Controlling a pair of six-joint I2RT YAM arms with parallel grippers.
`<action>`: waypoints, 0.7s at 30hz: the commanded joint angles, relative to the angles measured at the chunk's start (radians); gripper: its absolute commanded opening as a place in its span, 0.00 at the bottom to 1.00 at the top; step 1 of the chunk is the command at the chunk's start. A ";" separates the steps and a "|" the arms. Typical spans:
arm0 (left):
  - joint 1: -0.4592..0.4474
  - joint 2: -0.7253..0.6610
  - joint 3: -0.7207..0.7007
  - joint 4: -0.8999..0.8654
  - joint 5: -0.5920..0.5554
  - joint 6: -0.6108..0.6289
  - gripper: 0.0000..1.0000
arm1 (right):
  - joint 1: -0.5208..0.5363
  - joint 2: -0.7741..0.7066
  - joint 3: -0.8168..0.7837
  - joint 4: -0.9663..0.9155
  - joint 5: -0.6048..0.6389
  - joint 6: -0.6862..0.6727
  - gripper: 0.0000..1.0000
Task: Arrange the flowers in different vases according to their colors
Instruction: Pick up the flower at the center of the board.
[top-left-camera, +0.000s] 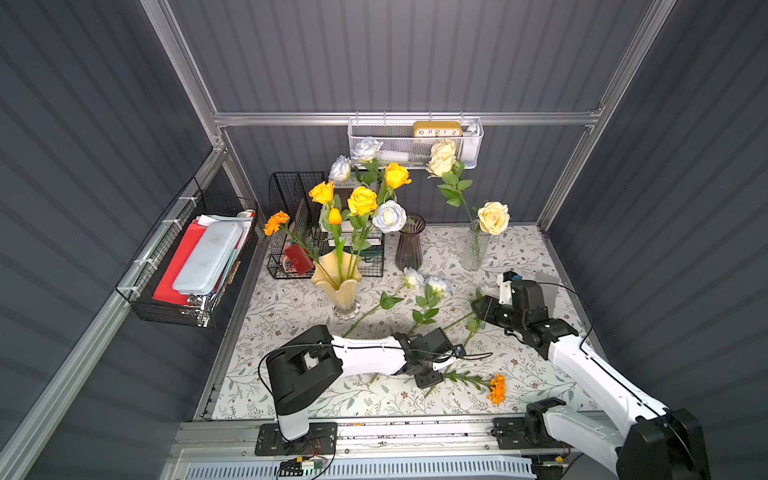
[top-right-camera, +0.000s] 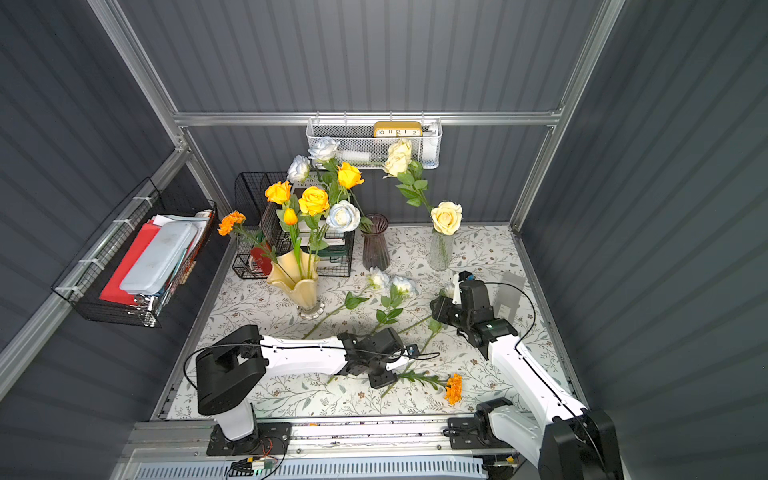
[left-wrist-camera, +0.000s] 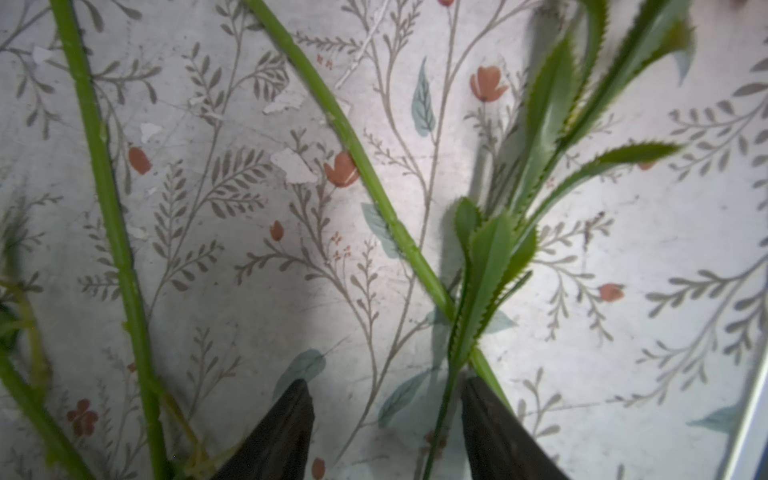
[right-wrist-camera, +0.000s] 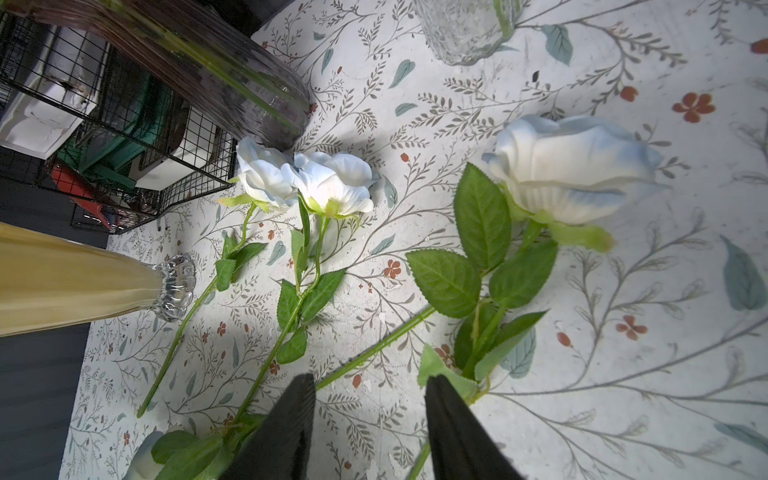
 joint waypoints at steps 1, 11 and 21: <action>-0.005 0.076 -0.009 -0.121 0.064 0.019 0.60 | -0.006 -0.004 -0.011 -0.001 -0.004 -0.016 0.48; -0.003 0.126 0.021 -0.154 0.114 0.023 0.50 | -0.011 -0.014 -0.025 0.005 0.000 -0.015 0.48; 0.002 0.144 0.028 -0.163 0.143 0.035 0.25 | -0.015 -0.018 -0.027 0.000 0.003 -0.018 0.48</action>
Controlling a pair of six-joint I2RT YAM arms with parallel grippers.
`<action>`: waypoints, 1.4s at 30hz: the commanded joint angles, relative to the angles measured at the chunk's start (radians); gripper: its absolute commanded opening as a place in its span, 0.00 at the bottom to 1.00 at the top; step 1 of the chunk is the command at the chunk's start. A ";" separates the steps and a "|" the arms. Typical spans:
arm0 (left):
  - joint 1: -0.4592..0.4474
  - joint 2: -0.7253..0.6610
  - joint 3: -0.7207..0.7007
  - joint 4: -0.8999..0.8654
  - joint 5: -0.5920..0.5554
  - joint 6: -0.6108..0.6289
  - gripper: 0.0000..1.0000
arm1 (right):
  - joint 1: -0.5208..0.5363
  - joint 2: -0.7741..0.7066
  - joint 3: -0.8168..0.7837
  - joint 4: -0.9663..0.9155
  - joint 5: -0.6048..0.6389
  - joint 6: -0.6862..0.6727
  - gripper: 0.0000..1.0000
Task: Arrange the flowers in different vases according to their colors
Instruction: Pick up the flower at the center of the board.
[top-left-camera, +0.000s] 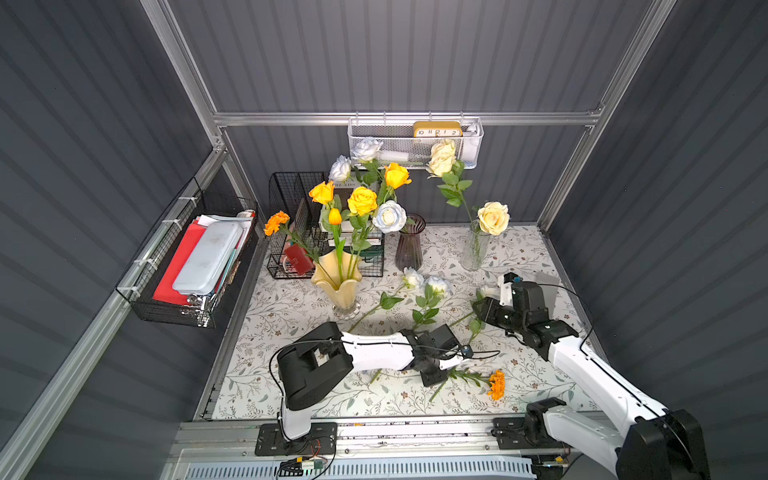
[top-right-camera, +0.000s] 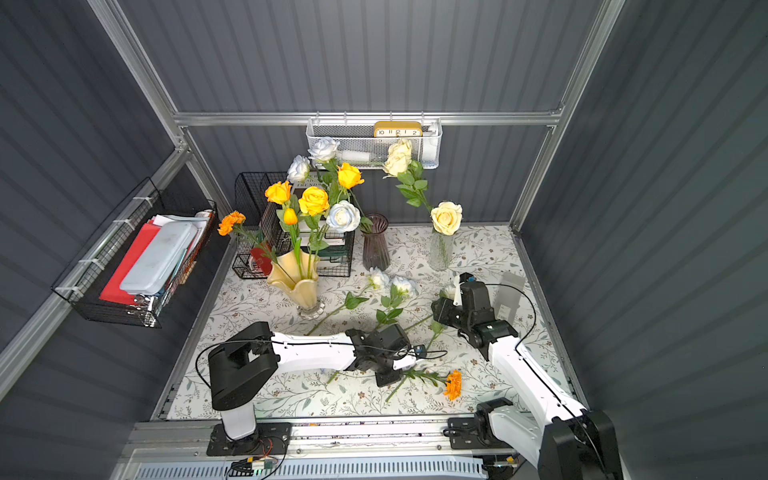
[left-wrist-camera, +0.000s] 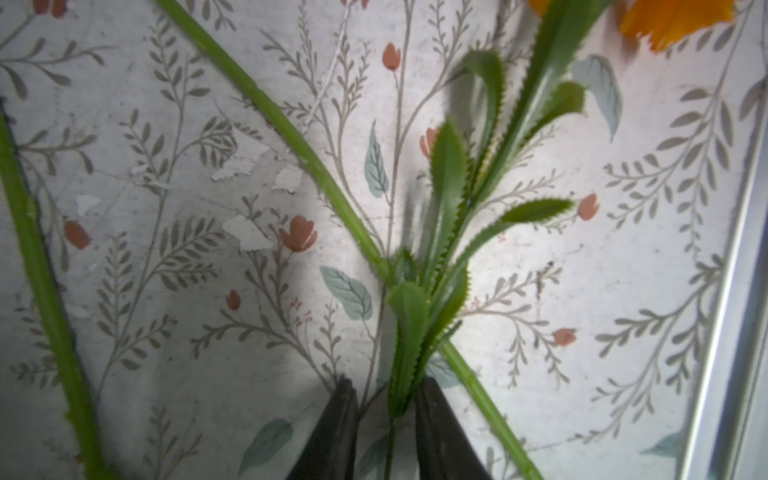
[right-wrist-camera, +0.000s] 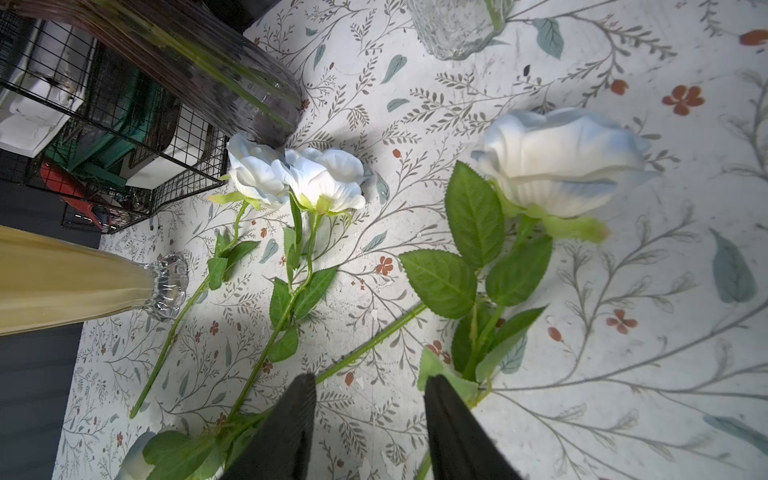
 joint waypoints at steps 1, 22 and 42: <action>-0.003 0.079 -0.047 -0.138 0.055 0.006 0.23 | -0.005 -0.013 -0.014 0.001 0.004 -0.011 0.48; 0.039 -0.028 0.058 -0.080 -0.126 0.009 0.00 | -0.008 -0.194 0.171 -0.163 -0.035 -0.027 0.49; 0.117 -0.236 0.217 0.148 -0.193 0.114 0.00 | -0.010 -0.447 0.616 -0.475 0.120 -0.120 0.55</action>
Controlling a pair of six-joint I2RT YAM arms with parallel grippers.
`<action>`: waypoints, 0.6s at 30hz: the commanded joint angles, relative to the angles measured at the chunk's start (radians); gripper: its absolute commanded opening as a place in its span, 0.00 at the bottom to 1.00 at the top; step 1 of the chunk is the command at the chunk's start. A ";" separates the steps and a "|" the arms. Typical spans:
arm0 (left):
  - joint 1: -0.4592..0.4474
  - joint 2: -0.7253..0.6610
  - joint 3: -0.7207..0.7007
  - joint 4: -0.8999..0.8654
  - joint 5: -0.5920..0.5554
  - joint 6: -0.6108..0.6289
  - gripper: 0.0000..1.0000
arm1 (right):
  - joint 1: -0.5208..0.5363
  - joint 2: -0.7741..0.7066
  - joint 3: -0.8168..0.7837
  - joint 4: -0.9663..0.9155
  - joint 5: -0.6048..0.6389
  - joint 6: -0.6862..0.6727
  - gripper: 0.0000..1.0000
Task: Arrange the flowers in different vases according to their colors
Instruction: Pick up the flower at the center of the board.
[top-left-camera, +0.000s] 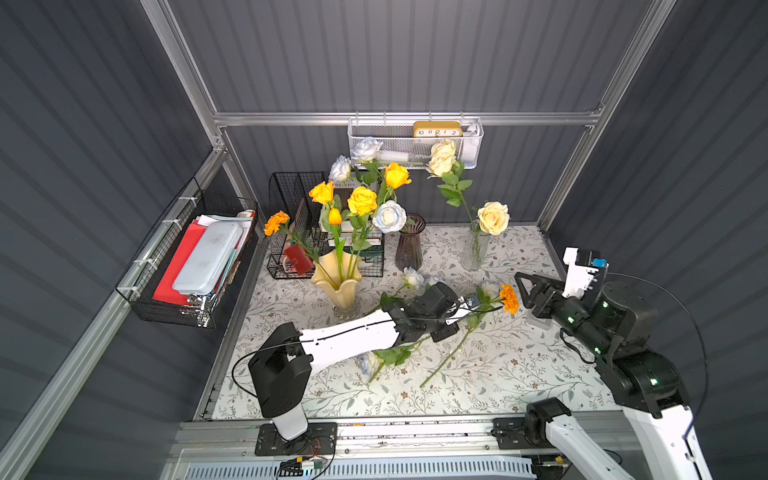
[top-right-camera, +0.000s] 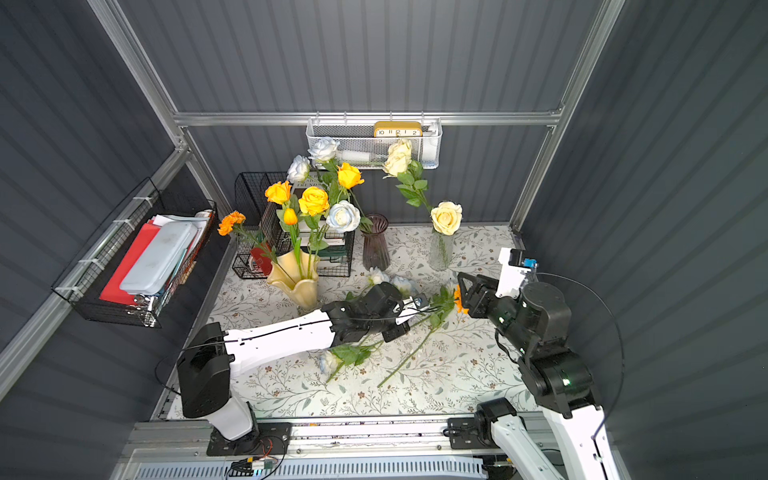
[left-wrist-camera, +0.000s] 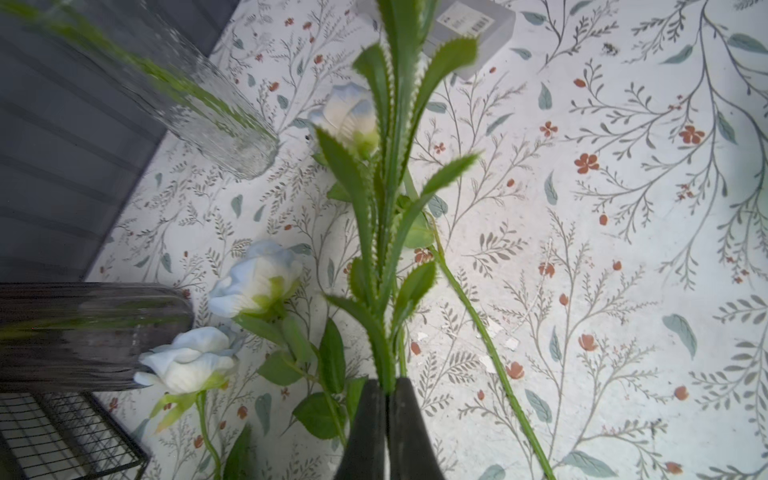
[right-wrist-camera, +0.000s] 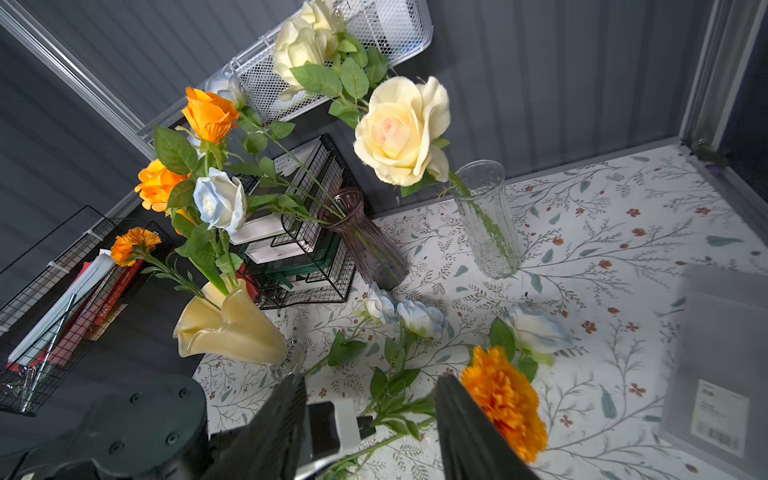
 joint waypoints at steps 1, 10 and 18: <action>0.025 -0.065 0.035 0.077 0.011 0.029 0.00 | -0.004 -0.042 0.112 -0.060 0.054 -0.031 0.56; 0.079 -0.196 0.153 0.312 -0.017 0.071 0.00 | -0.004 -0.098 0.101 -0.049 -0.100 -0.029 0.57; 0.169 -0.243 0.236 0.601 0.038 0.121 0.00 | -0.004 -0.123 0.007 -0.052 -0.080 -0.024 0.57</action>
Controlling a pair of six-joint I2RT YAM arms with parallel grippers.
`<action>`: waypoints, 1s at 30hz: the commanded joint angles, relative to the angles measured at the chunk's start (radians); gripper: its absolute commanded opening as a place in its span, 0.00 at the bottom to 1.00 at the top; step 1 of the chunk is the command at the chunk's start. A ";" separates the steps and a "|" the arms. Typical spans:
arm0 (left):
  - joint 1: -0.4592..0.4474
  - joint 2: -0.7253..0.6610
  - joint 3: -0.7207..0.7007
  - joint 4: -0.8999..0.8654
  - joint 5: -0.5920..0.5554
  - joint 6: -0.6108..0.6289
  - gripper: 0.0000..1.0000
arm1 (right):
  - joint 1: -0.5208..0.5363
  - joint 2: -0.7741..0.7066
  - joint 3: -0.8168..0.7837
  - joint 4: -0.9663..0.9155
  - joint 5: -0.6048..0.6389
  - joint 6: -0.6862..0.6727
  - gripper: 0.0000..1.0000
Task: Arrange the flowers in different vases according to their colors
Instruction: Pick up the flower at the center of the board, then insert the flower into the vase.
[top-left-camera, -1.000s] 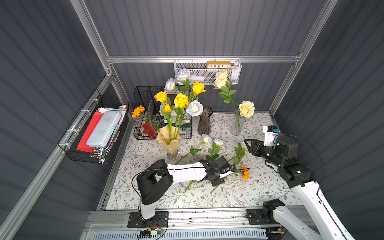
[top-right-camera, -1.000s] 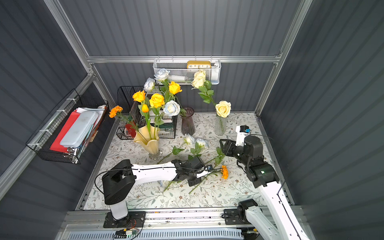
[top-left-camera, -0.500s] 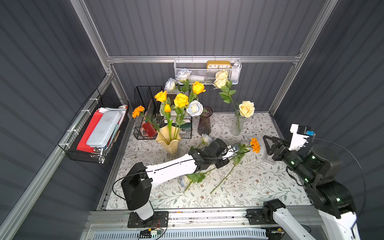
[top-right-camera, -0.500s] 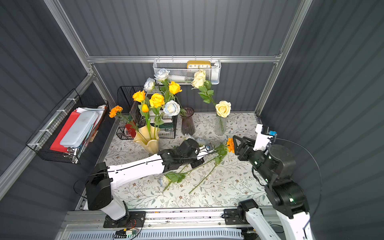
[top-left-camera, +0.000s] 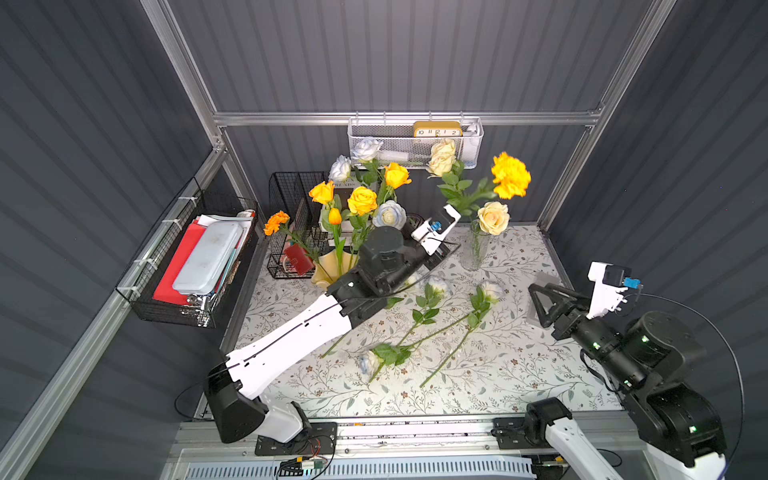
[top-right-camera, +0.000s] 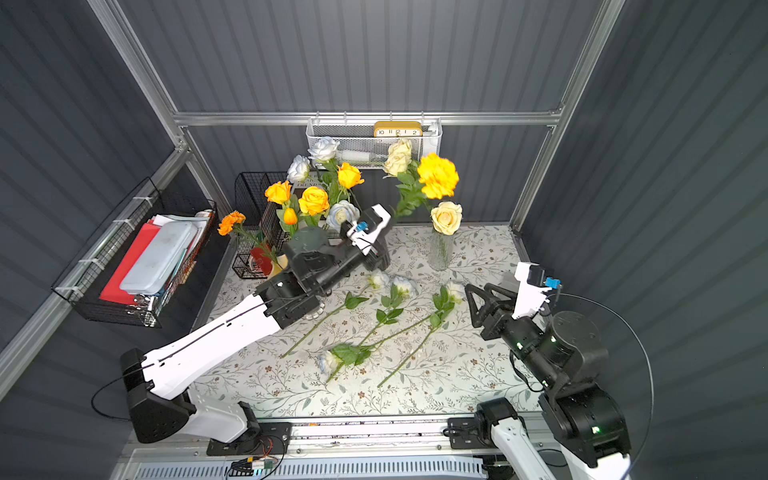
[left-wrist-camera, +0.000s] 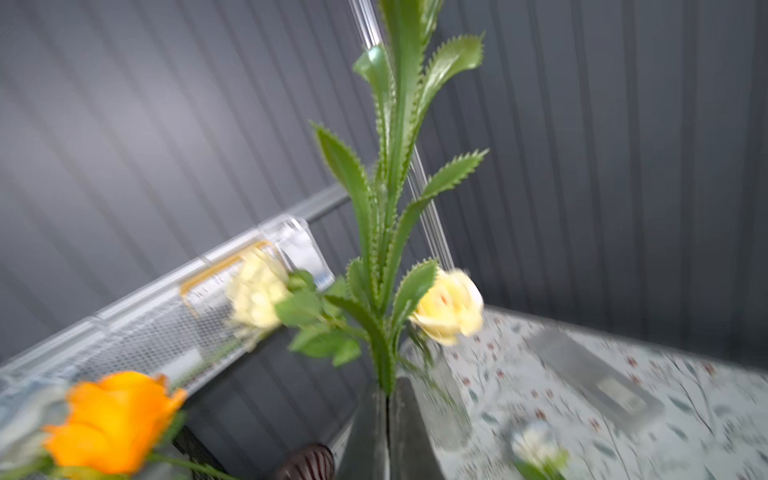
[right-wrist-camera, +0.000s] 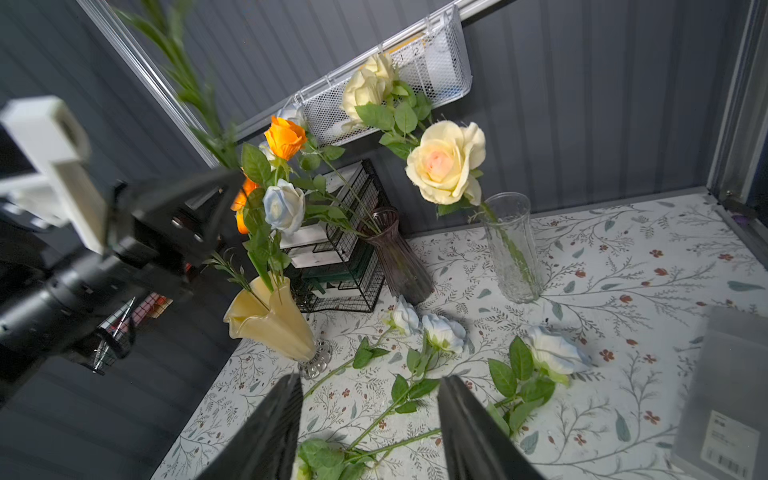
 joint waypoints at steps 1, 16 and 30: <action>0.037 -0.005 0.024 0.197 0.052 0.025 0.00 | -0.004 -0.014 -0.011 -0.006 0.015 -0.004 0.57; 0.236 0.057 0.056 0.561 0.332 -0.149 0.00 | -0.004 0.006 -0.251 0.070 0.046 0.071 0.58; 0.243 -0.394 -0.258 0.288 -0.039 -0.122 0.00 | -0.010 0.074 -0.284 0.132 0.005 0.052 0.58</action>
